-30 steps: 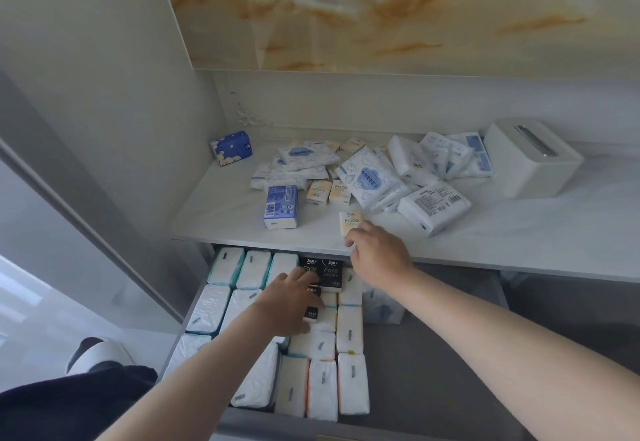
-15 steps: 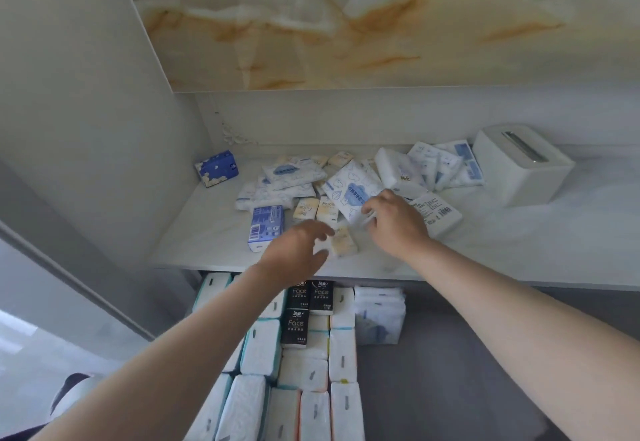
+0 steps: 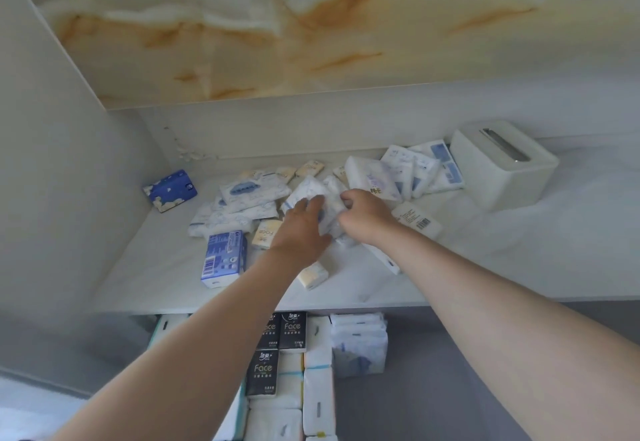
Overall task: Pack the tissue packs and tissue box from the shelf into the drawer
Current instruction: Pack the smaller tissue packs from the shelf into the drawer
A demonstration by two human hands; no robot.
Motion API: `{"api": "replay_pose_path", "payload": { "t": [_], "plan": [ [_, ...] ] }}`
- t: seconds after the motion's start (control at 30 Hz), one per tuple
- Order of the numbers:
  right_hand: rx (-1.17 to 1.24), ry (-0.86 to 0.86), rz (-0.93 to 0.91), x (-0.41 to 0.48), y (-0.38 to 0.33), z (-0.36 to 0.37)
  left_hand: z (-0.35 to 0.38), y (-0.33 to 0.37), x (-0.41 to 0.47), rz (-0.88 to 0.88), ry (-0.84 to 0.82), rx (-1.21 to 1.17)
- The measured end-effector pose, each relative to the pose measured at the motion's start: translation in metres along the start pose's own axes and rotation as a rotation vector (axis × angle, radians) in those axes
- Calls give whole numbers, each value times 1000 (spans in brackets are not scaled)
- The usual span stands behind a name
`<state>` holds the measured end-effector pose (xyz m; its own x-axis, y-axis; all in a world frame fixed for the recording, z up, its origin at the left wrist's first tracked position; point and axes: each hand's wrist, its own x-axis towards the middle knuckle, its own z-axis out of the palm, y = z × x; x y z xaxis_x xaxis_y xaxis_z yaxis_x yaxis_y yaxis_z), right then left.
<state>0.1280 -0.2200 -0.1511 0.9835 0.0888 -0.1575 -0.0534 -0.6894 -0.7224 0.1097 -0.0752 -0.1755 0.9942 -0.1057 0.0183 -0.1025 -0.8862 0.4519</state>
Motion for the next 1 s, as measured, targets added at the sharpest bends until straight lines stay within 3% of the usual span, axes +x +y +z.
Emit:
{"api": "replay_pose_path", "payload": {
  "t": [0.07, 0.13, 0.33, 0.47, 0.57, 0.63, 0.73, 0.83, 1.0],
  "plan": [
    [203, 26, 48, 6, -7, 4, -2, -4, 0, -62, 108, -176],
    [335, 22, 66, 6, -12, 9, -6, -7, -2, -96, 113, -298],
    [355, -9, 33, -8, -16, 22, -19, -27, -11, -87, 8, -448],
    [316, 148, -81, -25, -19, 12, -36, -22, -34, 71, 124, -145],
    [185, 173, -176, -48, -19, 3, -44, -14, -54, 259, 317, 196],
    [56, 158, -254, -66, -19, -2, -44, -9, -67, 302, 372, 285],
    [-45, 94, -341, -97, -17, -5, -39, -3, -87, 323, 352, 286],
    [38, 68, -333, -126, -9, -10, -36, 4, -111, 331, 317, 234],
    [10, -58, -243, -158, 20, -24, -27, 27, -151, 239, 42, -17]
  ]
}}
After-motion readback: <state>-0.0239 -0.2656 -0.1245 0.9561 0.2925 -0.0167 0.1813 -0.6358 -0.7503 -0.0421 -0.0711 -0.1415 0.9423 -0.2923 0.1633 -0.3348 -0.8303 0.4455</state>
